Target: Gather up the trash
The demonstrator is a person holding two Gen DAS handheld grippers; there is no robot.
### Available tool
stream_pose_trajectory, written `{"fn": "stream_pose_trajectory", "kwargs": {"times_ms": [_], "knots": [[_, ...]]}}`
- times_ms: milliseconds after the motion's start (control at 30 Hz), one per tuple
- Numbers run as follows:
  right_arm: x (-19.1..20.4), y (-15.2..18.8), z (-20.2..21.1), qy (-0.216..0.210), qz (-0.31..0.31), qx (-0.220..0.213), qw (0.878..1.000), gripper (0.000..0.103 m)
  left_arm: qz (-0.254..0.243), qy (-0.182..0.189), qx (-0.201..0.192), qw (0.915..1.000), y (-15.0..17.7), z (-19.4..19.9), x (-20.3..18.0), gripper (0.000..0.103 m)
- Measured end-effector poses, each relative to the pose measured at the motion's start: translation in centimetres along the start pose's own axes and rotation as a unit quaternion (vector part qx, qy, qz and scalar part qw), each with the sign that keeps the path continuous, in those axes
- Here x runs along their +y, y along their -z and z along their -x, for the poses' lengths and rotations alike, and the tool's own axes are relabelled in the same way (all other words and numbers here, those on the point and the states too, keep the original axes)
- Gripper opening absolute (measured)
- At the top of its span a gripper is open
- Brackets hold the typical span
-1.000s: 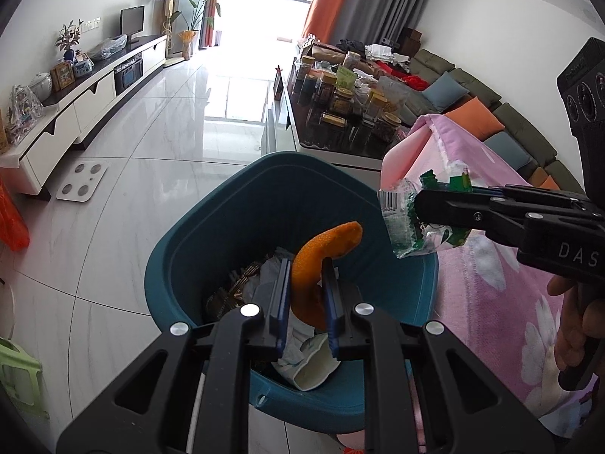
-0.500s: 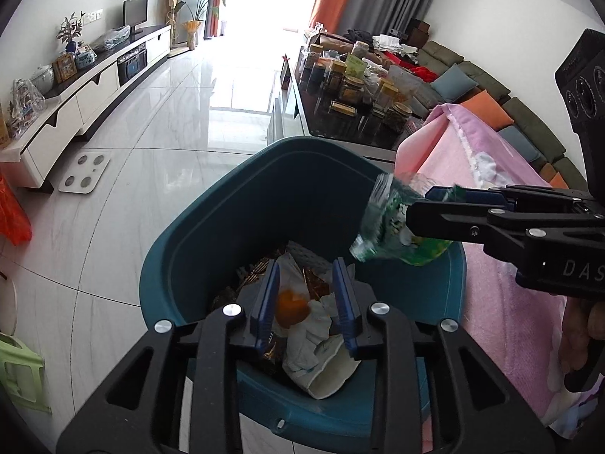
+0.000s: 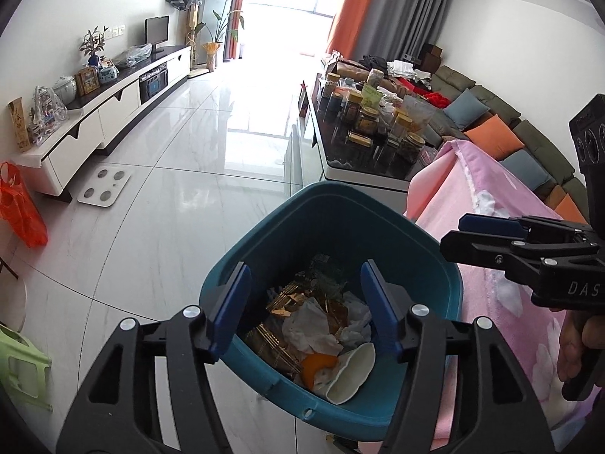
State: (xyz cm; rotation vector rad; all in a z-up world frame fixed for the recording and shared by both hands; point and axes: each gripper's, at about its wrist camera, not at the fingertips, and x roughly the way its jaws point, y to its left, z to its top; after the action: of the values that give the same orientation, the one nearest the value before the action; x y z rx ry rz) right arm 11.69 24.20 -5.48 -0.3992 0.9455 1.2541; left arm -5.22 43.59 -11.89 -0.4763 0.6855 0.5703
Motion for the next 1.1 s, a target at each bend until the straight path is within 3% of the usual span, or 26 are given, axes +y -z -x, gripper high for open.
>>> {"fn": "stream_pose_trajectory", "kwargs": {"times_ms": [67, 133, 367, 600, 800, 933, 1100], "knots": [[0.0, 0.2, 1.0, 0.007, 0.001, -0.012, 1.0, 0.052, -0.002, -0.001, -0.013, 0.9999, -0.2, 1.1, -0.2, 0.072], [-0.1, 0.4, 2.1, 0.013, 0.001, -0.023, 1.0, 0.062, -0.008, -0.003, -0.028, 0.9996, -0.6, 2.2, -0.8, 0.079], [-2.2, 1.9, 7.5, 0.054, -0.019, -0.085, 0.995, 0.078, -0.029, 0.007, -0.082, 0.9962, -2.4, 6.6, -3.5, 0.097], [-5.3, 5.3, 13.9, 0.106, -0.062, -0.151, 0.981, 0.096, -0.057, 0.031, -0.116, 0.9911, -3.1, 10.2, -8.1, 0.097], [-7.8, 9.5, 18.8, 0.158, -0.105, -0.198, 0.962, 0.096, -0.092, 0.067, -0.135, 0.9843, -2.6, 12.4, -13.3, 0.097], [-9.4, 12.4, 21.6, 0.181, -0.137, -0.22, 0.949, 0.096, -0.104, 0.112, -0.139, 0.9783, -1.8, 13.5, -17.3, 0.097], [-10.6, 16.1, 24.8, 0.228, -0.168, -0.243, 0.928, 0.096, -0.149, 0.154, -0.143, 0.9661, -0.1, 14.6, -22.9, 0.097]]}}
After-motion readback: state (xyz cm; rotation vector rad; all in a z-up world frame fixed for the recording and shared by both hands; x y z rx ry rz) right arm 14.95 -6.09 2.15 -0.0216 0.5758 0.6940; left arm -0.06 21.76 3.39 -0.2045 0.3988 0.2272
